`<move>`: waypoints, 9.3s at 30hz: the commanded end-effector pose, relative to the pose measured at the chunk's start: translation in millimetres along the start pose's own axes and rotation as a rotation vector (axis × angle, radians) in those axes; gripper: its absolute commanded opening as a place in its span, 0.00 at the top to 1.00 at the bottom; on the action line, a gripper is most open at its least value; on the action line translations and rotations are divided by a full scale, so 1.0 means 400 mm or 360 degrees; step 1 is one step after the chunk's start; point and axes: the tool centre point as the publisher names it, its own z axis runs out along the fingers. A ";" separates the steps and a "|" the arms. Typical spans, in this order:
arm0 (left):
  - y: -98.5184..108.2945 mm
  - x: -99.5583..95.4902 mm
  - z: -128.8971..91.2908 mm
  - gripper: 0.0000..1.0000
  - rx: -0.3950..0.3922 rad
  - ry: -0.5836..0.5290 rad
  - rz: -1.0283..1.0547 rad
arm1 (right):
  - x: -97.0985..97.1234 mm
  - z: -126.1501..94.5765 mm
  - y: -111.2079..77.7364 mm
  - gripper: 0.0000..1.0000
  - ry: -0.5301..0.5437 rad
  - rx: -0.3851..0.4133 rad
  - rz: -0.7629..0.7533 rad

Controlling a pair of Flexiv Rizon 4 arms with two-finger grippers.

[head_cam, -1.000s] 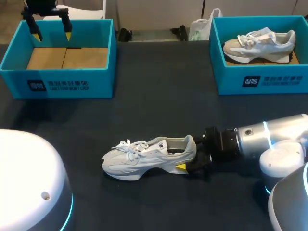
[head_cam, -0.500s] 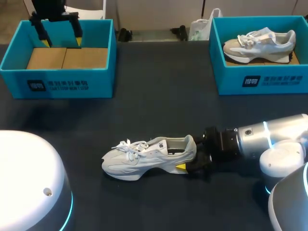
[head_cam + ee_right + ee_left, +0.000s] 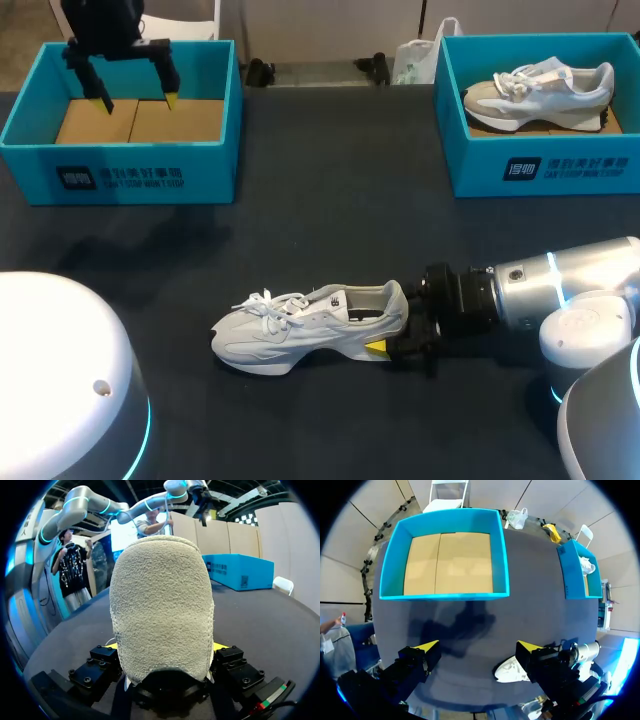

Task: Take the shoe out of the shoebox, open the shoe tongue, remove and reinsert the insole, then place the shoe into the shoebox

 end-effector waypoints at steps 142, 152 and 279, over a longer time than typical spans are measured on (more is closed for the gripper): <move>0.530 0.606 0.446 0.00 -0.0422 -0.0383 0.0183 | 0.002 0.004 0.000 1.00 0.0000 0.0002 0.0000; 0.532 0.603 0.473 0.00 -0.0442 -0.0475 0.0108 | 0.002 0.004 0.000 1.00 0.0000 0.0002 0.0000; 0.595 0.313 0.323 0.42 -0.0111 0.0338 -0.0014 | 0.002 0.004 0.000 1.00 0.0000 0.0002 0.0000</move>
